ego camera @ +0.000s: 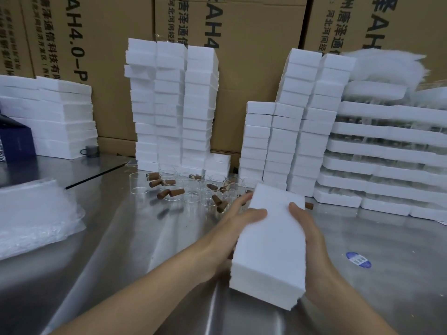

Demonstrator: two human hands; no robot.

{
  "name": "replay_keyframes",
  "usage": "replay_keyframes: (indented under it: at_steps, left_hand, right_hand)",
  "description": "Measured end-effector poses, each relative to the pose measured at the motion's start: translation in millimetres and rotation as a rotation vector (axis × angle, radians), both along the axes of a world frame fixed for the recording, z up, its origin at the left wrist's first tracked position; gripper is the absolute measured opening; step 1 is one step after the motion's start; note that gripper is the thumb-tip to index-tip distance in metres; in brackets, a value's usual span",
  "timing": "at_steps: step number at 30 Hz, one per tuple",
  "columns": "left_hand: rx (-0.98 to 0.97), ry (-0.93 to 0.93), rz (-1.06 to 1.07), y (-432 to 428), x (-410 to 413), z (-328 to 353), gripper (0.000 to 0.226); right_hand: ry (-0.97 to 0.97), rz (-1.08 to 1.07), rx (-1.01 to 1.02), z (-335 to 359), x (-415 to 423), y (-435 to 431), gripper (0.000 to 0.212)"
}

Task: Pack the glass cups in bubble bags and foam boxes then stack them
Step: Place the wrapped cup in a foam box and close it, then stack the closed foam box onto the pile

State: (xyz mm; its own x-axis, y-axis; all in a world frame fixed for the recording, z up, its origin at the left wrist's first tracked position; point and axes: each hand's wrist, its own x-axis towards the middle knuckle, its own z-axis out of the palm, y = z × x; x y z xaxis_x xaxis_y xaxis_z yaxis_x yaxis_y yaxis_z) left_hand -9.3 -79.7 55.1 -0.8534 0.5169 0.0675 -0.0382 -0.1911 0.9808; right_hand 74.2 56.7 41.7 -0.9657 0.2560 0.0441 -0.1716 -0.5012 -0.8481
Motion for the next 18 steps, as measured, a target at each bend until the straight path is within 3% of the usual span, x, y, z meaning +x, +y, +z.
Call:
replay_keyframes:
  at_steps: [3, 6, 8, 11, 16, 18]
  left_hand:
    - [-0.059, 0.085, -0.066, 5.7, -0.3, -16.2, 0.058]
    - [-0.06, -0.127, -0.183, 4.7, 7.9, -13.1, 0.093]
    - [-0.156, -0.133, -0.351, -6.7, 18.0, -20.8, 0.075]
    - [-0.149, -0.122, -0.316, -7.4, 19.3, -25.6, 0.06]
    - [-0.186, -0.123, -0.408, -14.0, 27.1, -17.2, 0.091]
    - [-0.161, -0.103, -0.368, -12.6, 30.3, -17.4, 0.089]
  right_hand:
    - [-0.076, -0.017, -0.025, -4.1, -2.5, 9.0, 0.074]
    - [-0.097, -0.105, 0.012, -4.1, -4.6, 19.8, 0.066]
    - [-0.112, -0.101, -0.005, -2.6, -3.7, 24.9, 0.066]
    - [-0.129, -0.089, 0.026, -1.8, -2.5, 29.7, 0.061]
    - [-0.087, -0.166, -0.041, -4.9, -4.5, 27.3, 0.066]
    - [-0.066, -0.147, -0.114, -8.8, -4.9, 24.0, 0.076]
